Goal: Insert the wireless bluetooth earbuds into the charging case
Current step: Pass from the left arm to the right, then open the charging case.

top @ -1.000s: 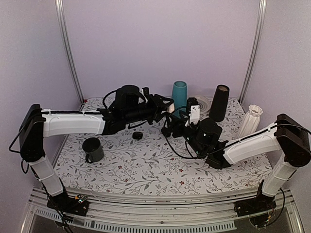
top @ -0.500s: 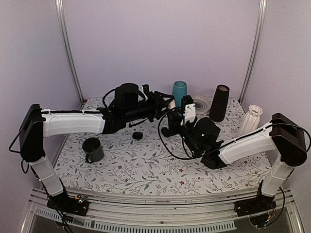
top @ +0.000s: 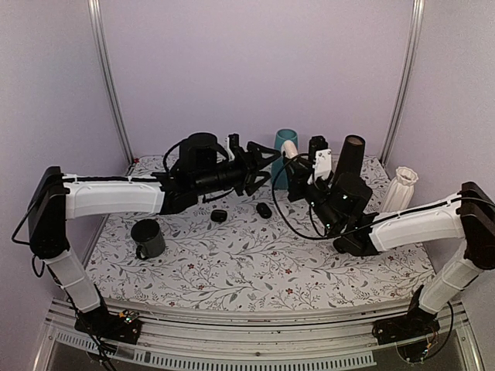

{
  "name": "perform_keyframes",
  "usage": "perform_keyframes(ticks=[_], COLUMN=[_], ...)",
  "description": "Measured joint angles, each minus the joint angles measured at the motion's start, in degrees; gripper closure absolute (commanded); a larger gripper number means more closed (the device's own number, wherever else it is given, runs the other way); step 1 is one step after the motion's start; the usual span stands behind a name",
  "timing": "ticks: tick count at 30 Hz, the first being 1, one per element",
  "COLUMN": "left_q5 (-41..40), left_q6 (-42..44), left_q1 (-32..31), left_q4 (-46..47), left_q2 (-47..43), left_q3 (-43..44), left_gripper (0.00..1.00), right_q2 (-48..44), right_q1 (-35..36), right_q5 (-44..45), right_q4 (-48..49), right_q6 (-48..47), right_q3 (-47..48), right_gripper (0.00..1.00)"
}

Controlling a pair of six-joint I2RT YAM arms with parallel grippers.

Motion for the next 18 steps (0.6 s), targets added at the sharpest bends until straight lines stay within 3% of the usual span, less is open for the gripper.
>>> perform_keyframes(ticks=[5,11,14,18], left_q5=[2.95,8.57,13.53,19.89], left_q6=[3.28,11.06,20.00,36.33], left_q1=[1.97,6.71,8.59,9.27], left_q4=[1.33,3.87,4.00,-3.63], left_q2=[-3.72,-9.70,-11.82,-13.35], left_q3=[-6.78,-13.42,-13.11,-6.88], left_gripper=[0.12,0.15,0.15,0.14], right_q2=[-9.70,-17.03,-19.41,-21.73], right_q1=[-6.47,-10.95,-11.78,-11.98], right_q5=[-11.10,-26.40,-32.63,-41.46], right_q4=[-6.69,-16.00,-20.83,-27.69], right_q6=[3.54,5.18,5.05,4.22], right_q3=[-2.08,-2.95,-2.95,-2.01], right_gripper=[0.98,0.98,0.98,0.98])
